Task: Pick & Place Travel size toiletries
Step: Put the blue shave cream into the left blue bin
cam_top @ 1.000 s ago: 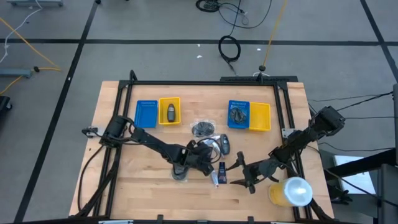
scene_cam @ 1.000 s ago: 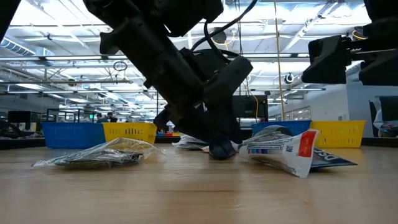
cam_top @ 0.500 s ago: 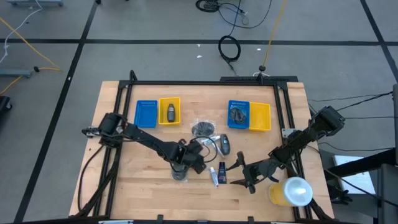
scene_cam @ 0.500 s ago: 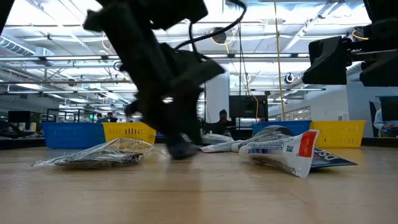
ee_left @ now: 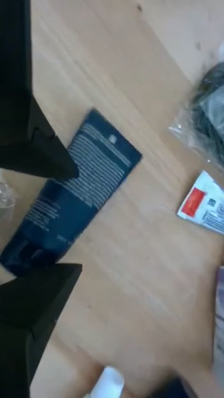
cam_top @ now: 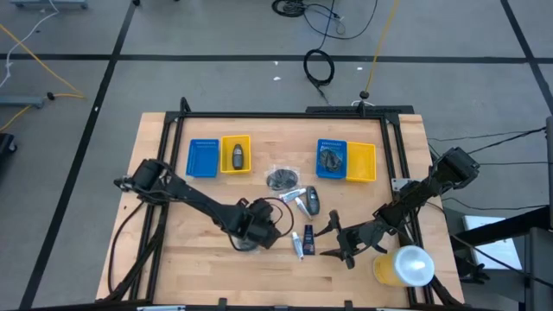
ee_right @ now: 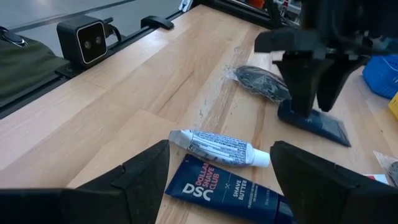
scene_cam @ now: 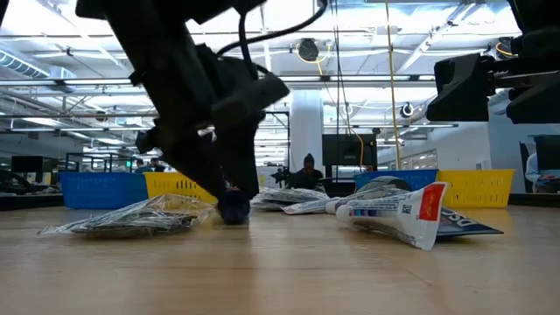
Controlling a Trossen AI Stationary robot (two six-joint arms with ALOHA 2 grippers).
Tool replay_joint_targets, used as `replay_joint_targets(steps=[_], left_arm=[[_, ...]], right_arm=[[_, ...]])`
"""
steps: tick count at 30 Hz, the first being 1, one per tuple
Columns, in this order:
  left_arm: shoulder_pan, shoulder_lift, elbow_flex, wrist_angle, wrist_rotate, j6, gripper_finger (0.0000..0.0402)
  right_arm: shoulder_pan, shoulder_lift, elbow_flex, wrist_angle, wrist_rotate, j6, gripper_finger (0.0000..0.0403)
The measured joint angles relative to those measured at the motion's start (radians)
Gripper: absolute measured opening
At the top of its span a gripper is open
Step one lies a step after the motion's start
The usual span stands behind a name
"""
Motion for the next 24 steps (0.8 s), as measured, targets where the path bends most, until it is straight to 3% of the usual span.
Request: replay_joint_targets(steps=[5, 9, 20, 24], left_arm=[[0.033, 0.034, 0.001, -0.025, 0.072, -0.046, 0.0303], [0.049, 0.034, 0.003, -0.053, 0.097, -0.028, 0.0319], [0.049, 0.036, 0.001, 0.015, 0.023, 0.313, 0.0232], [0.049, 0.036, 0.000, 0.020, 0.018, 0.359, 0.0206]], right_arm=[[0.000, 0.000, 0.000, 0.000, 0.000, 0.000, 0.0269], [0.000, 0.000, 0.000, 0.000, 0.000, 0.000, 0.0269], [0.000, 0.000, 0.000, -0.004, 0.000, 0.000, 0.0269], [0.000, 0.000, 0.000, -0.004, 0.000, 0.000, 0.0269]])
